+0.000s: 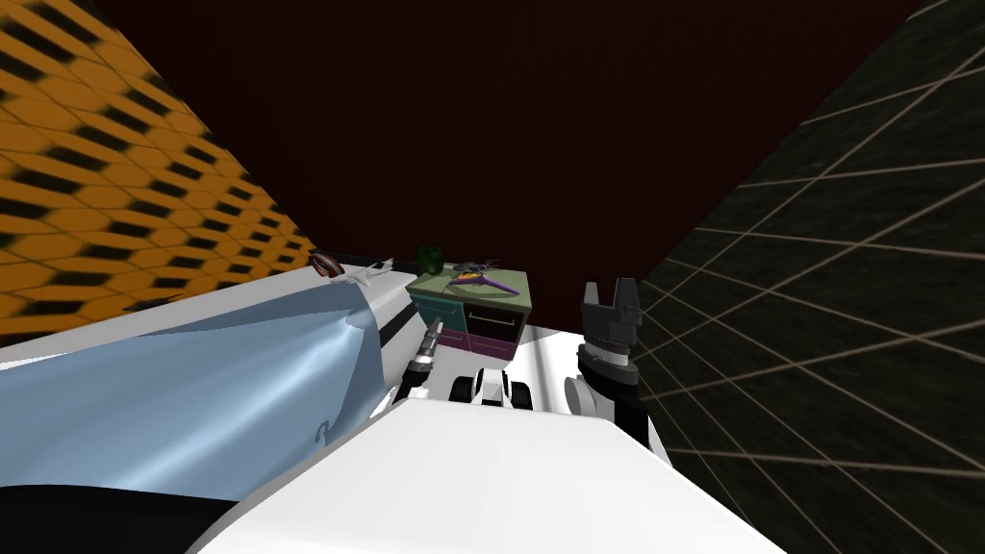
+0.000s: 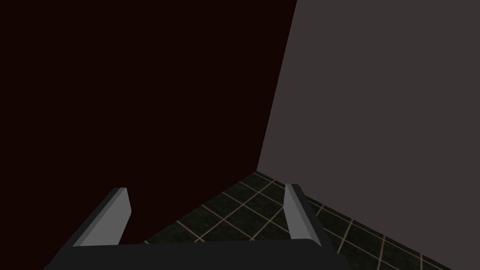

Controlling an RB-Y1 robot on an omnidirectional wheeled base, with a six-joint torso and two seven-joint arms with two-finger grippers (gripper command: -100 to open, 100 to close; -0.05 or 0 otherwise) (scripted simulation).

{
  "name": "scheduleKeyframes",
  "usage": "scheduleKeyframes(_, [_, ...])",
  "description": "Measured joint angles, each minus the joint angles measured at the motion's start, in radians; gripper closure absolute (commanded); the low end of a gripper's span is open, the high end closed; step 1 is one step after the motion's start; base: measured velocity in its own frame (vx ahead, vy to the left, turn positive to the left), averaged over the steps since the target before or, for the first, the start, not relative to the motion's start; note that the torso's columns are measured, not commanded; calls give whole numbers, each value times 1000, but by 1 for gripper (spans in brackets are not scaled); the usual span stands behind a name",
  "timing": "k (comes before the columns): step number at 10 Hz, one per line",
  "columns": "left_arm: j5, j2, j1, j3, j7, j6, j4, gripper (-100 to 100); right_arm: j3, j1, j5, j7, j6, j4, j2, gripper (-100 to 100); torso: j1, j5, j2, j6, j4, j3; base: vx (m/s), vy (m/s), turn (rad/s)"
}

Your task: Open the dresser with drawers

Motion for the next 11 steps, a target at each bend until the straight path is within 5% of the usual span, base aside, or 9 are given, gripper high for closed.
scheduleKeyframes(11, [-9,-28,-63,-5,2,-171,318,-100,0,0,0,0,0,0,0,0,0,0,-1,0,0,0,72,-6,-26])
